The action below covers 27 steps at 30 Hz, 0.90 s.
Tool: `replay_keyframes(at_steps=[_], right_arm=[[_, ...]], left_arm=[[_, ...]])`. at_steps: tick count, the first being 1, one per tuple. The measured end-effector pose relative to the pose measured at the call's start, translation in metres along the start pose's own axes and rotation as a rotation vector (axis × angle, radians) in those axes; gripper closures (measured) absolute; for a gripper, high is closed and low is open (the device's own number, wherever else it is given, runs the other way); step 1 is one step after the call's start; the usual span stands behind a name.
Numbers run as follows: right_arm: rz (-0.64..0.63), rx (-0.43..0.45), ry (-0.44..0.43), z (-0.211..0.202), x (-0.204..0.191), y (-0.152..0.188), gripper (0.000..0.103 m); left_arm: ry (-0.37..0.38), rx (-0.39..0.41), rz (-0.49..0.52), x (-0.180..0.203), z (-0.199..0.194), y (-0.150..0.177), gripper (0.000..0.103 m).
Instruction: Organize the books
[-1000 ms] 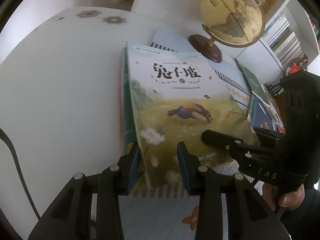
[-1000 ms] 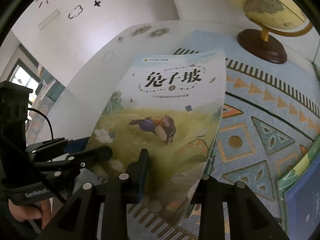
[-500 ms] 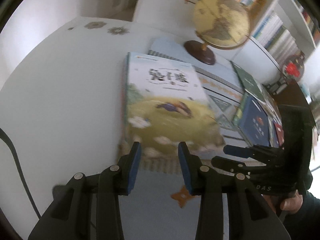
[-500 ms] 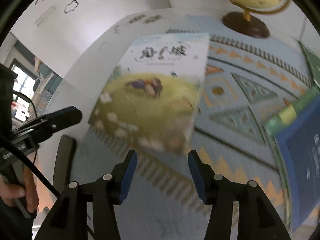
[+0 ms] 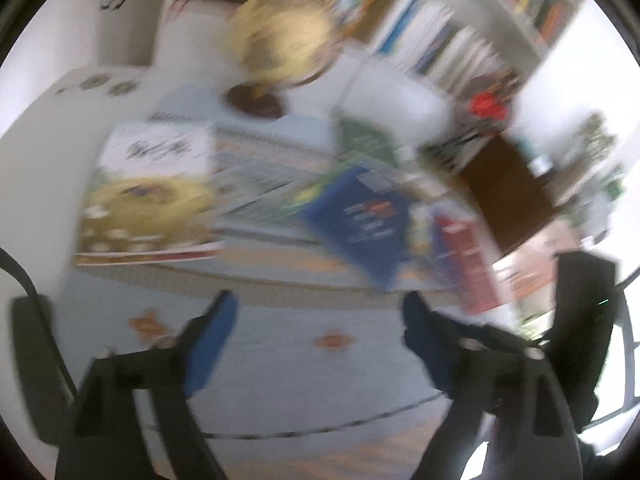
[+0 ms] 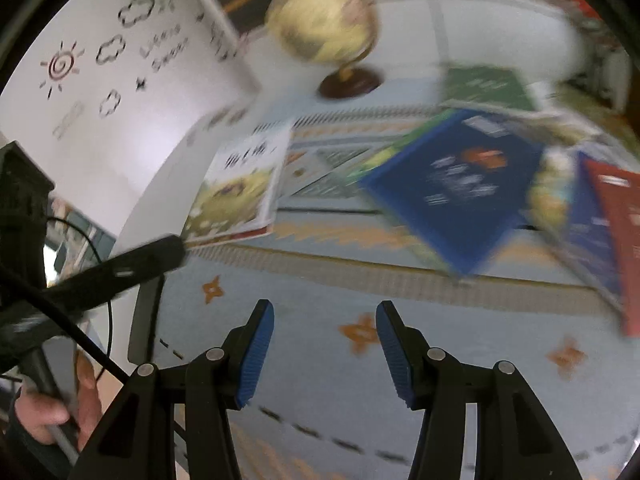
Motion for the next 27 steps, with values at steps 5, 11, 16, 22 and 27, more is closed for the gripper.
replay_keyframes(at_steps=[5, 11, 16, 22, 27], right_arm=[[0.061, 0.133, 0.038, -0.087, 0.044, 0.026, 0.046], [0.157, 0.18, 0.089, -0.15, 0.103, 0.057, 0.044], [0.299, 0.198, 0.104, -0.174, 0.159, 0.076, 0.044], [0.42, 0.2, 0.16, -0.182, 0.217, 0.076, 0.044], [0.429, 0.186, 0.248, -0.18, 0.26, 0.049, 0.044]], left_arm=[[0.041, 0.046, 0.075, 0.081, -0.014, 0.016, 0.01], [0.076, 0.006, 0.131, 0.144, -0.006, 0.048, 0.01], [0.119, -0.063, 0.221, 0.186, 0.019, 0.059, 0.01], [0.202, -0.122, 0.31, 0.217, 0.075, 0.053, 0.01], [0.224, -0.251, 0.337, 0.233, 0.146, 0.043, 0.011]])
Point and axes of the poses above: each gripper's, at about its wrist camera, not at the fingertips, and z roughly the way its jaws point, x to its right, y to its underside, the point moved 1 cm from there along z, roughly the way its jaws point, and after that the axes turned 3 degrees about -y, right-handed, at the moved point
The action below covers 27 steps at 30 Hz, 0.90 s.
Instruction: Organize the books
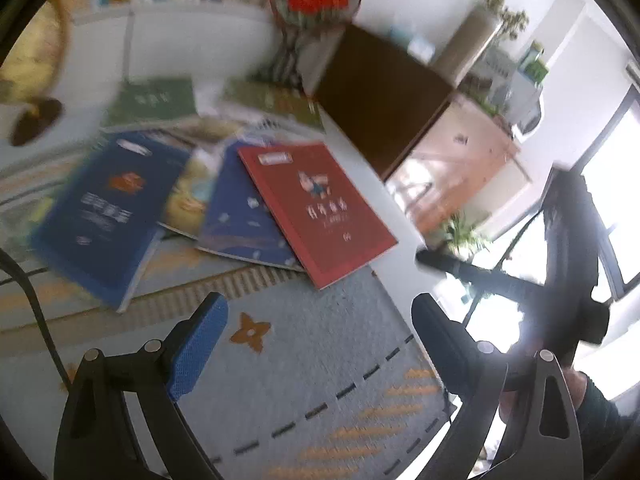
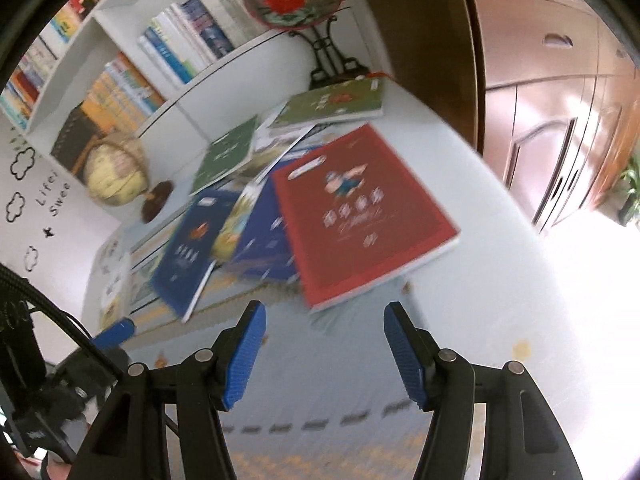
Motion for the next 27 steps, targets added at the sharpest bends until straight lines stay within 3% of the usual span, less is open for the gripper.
replay_keyframes(at_steps=[4, 10, 12, 13, 14, 22, 27], right_arm=[[-0.001, -0.014, 0.116, 0.033, 0.018, -0.032, 0.044], [-0.008, -0.047, 0.14, 0.064, 0.044, -0.051, 0.044], [-0.032, -0.051, 0.135, 0.071, 0.05, -0.058, 0.047], [-0.049, -0.061, 0.133, 0.077, 0.055, -0.063, 0.055], [-0.062, -0.076, 0.127, 0.084, 0.059, -0.068, 0.06], [-0.129, -0.138, 0.068, 0.123, 0.072, -0.097, 0.061], [-0.165, -0.206, 0.038, 0.146, 0.067, -0.1, 0.061]], left_arm=[[0.053, -0.09, 0.019, -0.003, 0.046, -0.015, 0.011], [0.122, -0.158, -0.037, -0.007, 0.101, -0.039, 0.014], [0.124, -0.174, -0.082, -0.009, 0.117, -0.042, 0.028], [0.114, -0.177, -0.092, -0.009, 0.122, -0.043, 0.031], [0.102, -0.18, -0.101, -0.009, 0.125, -0.043, 0.035], [0.04, -0.166, -0.187, -0.009, 0.134, -0.035, 0.035], [0.059, -0.144, -0.226, -0.012, 0.134, -0.036, 0.035]])
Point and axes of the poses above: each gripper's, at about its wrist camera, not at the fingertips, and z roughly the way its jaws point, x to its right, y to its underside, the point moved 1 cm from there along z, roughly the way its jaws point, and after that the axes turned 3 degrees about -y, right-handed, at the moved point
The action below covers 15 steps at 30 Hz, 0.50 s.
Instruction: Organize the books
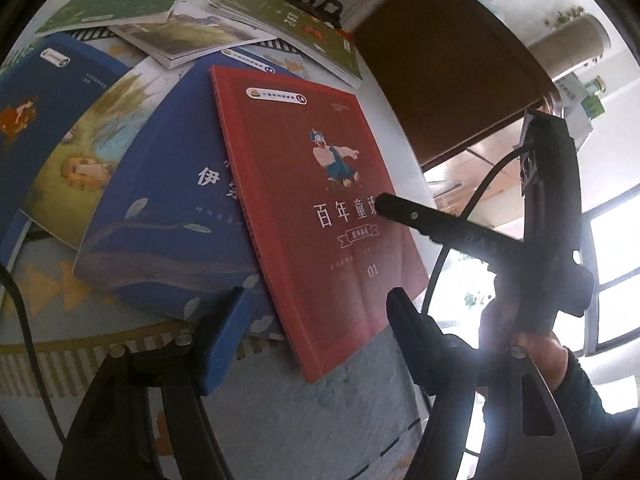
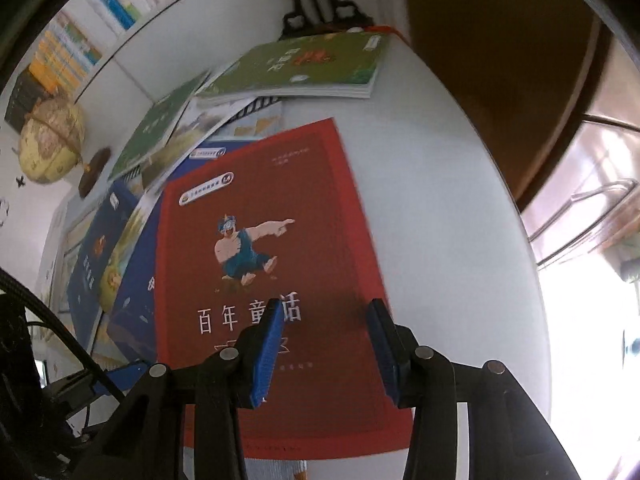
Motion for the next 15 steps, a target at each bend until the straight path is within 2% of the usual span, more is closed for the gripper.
replay_keyframes(at_steps=[3, 4, 6, 7, 8, 9, 11, 15], right_arm=[[-0.056, -0.03, -0.084, 0.002, -0.018, 0.0, 0.061], [-0.098, -0.042, -0.074, 0.003, -0.027, 0.001, 0.061], [-0.189, -0.016, 0.026, -0.004, -0.037, 0.002, 0.061], [-0.184, 0.016, 0.058, -0.01, -0.033, 0.001, 0.061], [-0.144, 0.025, 0.045, -0.014, -0.024, -0.001, 0.061], [-0.092, 0.016, 0.023, -0.013, -0.012, -0.004, 0.061], [-0.036, -0.006, 0.032, -0.008, 0.004, -0.009, 0.061], [-0.004, -0.022, 0.025, 0.001, 0.017, -0.012, 0.06]], left_arm=[[0.015, 0.006, -0.014, -0.003, 0.0, 0.0, 0.035], [0.013, 0.006, -0.021, -0.004, -0.002, 0.0, 0.035], [0.01, 0.008, -0.038, -0.009, -0.006, 0.002, 0.035], [0.018, 0.007, -0.047, -0.011, -0.007, 0.003, 0.035], [0.024, 0.007, -0.052, -0.013, -0.007, 0.003, 0.035], [0.03, 0.006, -0.055, -0.014, -0.008, 0.003, 0.035], [0.028, 0.003, -0.049, -0.012, -0.006, 0.003, 0.035], [0.039, -0.003, -0.044, -0.01, -0.003, 0.003, 0.035]])
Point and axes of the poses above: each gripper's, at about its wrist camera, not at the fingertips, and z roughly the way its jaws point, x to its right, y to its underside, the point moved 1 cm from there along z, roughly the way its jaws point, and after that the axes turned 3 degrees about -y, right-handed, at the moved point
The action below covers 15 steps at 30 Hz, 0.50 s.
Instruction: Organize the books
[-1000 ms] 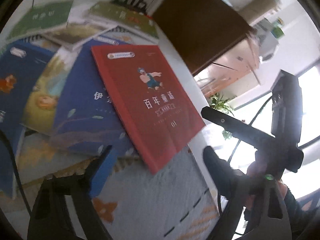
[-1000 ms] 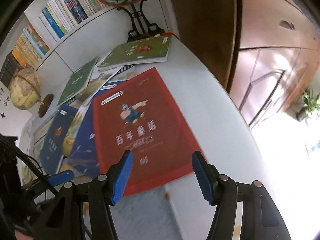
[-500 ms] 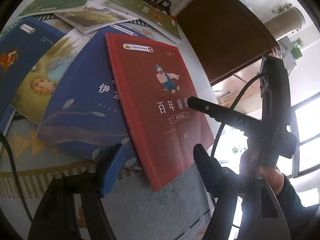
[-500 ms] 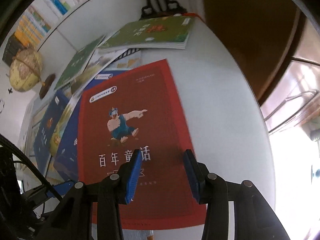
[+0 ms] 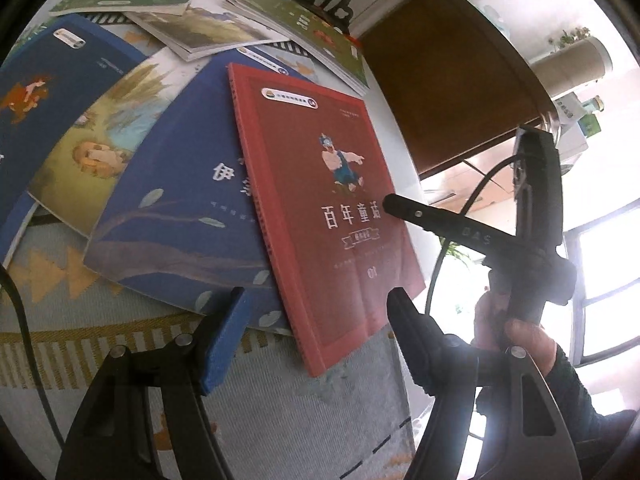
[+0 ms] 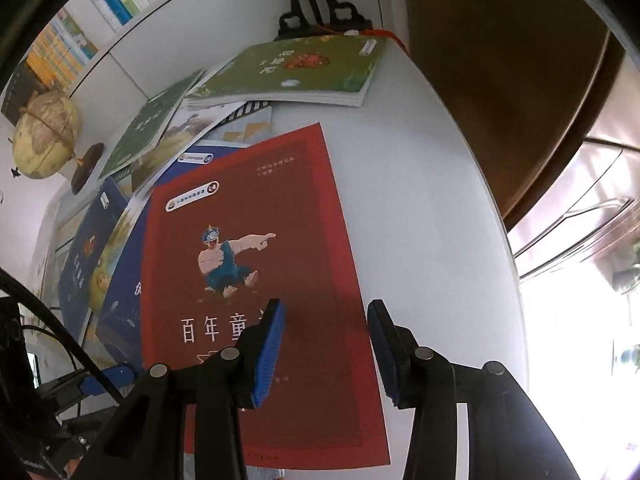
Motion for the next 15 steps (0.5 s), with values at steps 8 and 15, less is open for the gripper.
replay_keyframes(at_steps=[8, 15], right_arm=[[-0.035, -0.016, -0.045, -0.001, -0.019, 0.004, 0.059], [-0.107, -0.031, -0.109, 0.009, -0.059, 0.003, 0.057]], left_arm=[[-0.023, 0.007, 0.014, 0.001, -0.002, -0.001, 0.033], [-0.098, 0.05, -0.052, -0.034, -0.035, 0.005, 0.033]])
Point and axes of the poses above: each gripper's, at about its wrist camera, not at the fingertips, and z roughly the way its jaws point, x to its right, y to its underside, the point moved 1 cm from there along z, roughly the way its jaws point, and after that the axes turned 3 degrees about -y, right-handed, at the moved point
